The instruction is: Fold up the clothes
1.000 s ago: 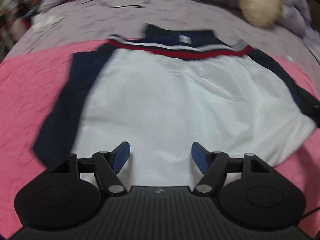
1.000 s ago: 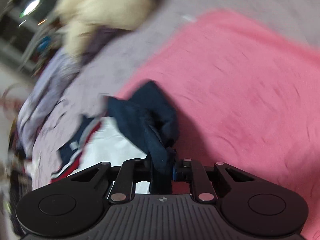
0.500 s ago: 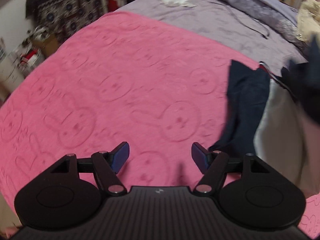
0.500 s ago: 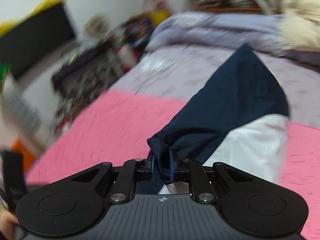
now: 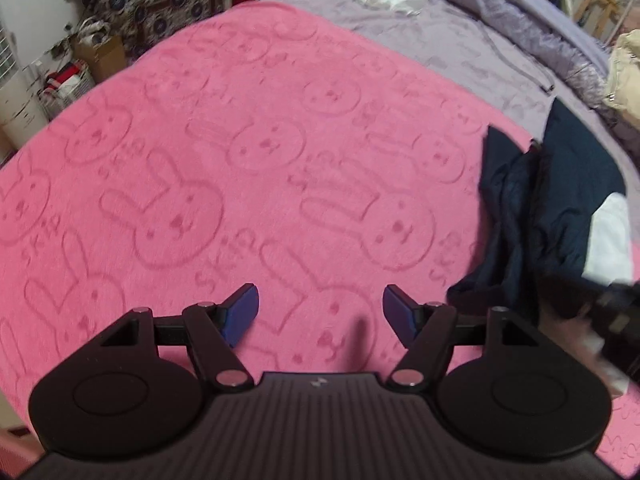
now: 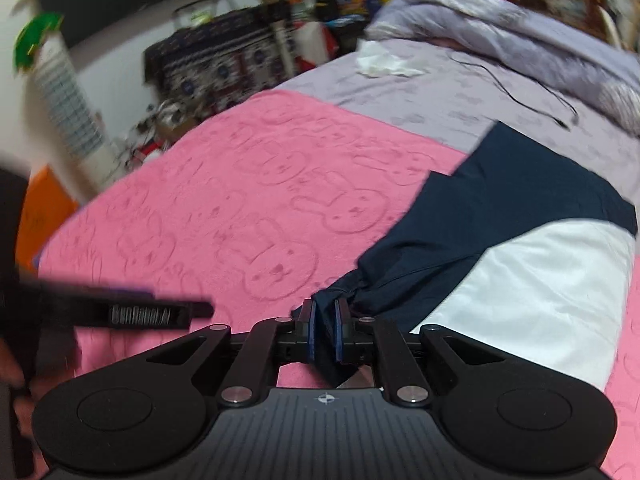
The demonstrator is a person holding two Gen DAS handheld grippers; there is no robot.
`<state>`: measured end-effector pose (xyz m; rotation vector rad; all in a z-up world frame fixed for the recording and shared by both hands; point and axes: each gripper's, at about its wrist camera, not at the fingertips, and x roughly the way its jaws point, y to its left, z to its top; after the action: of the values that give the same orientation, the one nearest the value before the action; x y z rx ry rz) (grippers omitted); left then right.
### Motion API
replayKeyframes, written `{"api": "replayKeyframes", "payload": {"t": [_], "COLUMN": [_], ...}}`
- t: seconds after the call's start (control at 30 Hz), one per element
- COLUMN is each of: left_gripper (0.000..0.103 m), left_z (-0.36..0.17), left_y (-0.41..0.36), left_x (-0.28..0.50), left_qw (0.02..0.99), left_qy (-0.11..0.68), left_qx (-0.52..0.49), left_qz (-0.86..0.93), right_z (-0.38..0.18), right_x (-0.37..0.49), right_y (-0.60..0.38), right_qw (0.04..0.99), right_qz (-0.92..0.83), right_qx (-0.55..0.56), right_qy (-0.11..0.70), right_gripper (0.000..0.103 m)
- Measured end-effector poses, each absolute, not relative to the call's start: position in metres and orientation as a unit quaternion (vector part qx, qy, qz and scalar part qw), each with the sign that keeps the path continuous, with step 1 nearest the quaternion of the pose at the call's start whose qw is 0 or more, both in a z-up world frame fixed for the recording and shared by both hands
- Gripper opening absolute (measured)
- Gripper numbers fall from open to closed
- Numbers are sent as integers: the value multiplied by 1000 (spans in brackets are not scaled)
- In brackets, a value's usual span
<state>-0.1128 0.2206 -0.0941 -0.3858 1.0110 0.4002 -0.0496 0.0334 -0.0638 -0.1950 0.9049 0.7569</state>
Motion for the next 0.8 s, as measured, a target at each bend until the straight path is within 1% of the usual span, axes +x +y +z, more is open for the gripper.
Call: {"api": "replayKeyframes", "payload": {"t": [0.07, 0.1, 0.17, 0.2, 0.27, 0.33, 0.37, 0.4, 0.43, 0.47, 0.53, 0.63, 0.7, 0.8], "left_gripper": [71, 71, 71, 71, 71, 72, 72, 72, 72, 72, 72, 71, 71, 71], "left_z": [-89, -88, -86, -85, -86, -88, -89, -90, -90, -90, -89, -81, -72, -56], "left_y": [221, 221, 221, 221, 221, 220, 219, 219, 218, 218, 220, 225, 226, 223], "left_x": [-107, -104, -99, -96, -93, -92, -91, -90, -90, -90, -91, -94, -93, -85], "left_qw": [845, 847, 850, 852, 852, 851, 850, 849, 849, 849, 849, 856, 862, 875], "left_qy": [473, 471, 469, 467, 468, 472, 474, 476, 477, 478, 476, 464, 454, 437], "left_qx": [-176, -170, -166, -164, -164, -165, -164, -163, -161, -159, -157, -157, -157, -154], "left_qz": [180, 177, 172, 169, 166, 162, 161, 160, 161, 163, 165, 168, 163, 135], "right_z": [-66, -65, -61, -59, -63, -73, -80, -87, -92, -95, -88, -67, -58, -69], "right_x": [-54, -59, -73, -80, -89, -94, -94, -91, -85, -79, -73, -82, -89, -93], "right_y": [34, 34, 32, 31, 34, 42, 46, 49, 51, 52, 50, 51, 53, 56], "right_qw": [837, 847, 871, 880, 879, 869, 865, 862, 861, 859, 860, 856, 844, 828], "right_qz": [338, 325, 301, 291, 295, 300, 300, 293, 285, 279, 283, 319, 353, 368], "right_qx": [-104, -116, -148, -164, -200, -243, -262, -274, -276, -269, -239, -211, -190, -174], "right_qy": [419, 404, 360, 338, 316, 309, 307, 309, 318, 335, 352, 349, 358, 386], "right_gripper": [12, 15, 52, 65, 71, 71, 65, 36, 20, 13, 11, 10, 5, 5]}}
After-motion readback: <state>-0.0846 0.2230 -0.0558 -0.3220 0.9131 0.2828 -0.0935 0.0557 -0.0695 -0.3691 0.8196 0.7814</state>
